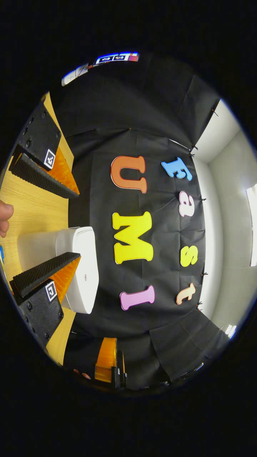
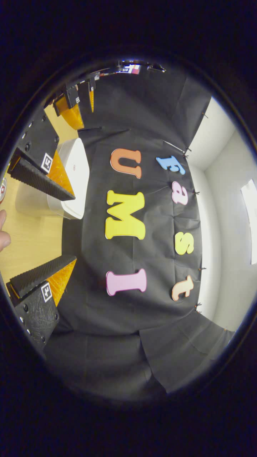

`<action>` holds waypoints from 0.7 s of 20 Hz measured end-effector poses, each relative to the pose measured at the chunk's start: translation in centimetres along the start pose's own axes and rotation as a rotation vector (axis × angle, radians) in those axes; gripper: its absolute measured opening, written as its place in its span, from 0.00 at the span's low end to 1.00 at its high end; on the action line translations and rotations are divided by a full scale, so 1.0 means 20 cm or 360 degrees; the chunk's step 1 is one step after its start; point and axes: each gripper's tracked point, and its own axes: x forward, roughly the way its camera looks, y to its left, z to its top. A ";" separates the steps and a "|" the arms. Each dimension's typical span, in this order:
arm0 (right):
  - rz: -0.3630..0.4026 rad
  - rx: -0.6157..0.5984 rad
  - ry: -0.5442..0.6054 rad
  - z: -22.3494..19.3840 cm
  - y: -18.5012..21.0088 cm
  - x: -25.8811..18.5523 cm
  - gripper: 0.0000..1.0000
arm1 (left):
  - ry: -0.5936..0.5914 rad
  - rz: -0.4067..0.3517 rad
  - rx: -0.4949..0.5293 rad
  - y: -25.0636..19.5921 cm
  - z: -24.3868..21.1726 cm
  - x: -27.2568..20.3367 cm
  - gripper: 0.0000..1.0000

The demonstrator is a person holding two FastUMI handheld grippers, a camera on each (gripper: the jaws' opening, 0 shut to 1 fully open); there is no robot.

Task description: Press the lid of the desktop garbage bin to open it, pick up the crumpled paper on the desktop and throw it into the bin, then pick up the pop can on the desktop and drop it into the bin, and finally close the garbage bin lid.

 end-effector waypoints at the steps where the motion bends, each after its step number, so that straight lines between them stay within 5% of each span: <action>1: -0.0008 -0.0010 -0.0027 0.07 -0.02 0.01 0.94 | -0.0002 0.0007 -0.0012 0.01 0.01 0.00 0.98; 9: 0.0004 0.0029 -0.0060 0.29 -0.09 0.08 0.96 | -0.0006 0.0019 -0.0010 0.03 0.13 0.03 0.97; 14: 0.0214 0.0130 0.0106 0.11 0.16 0.12 0.95 | 0.0016 0.0026 -0.0034 0.05 0.11 0.02 0.97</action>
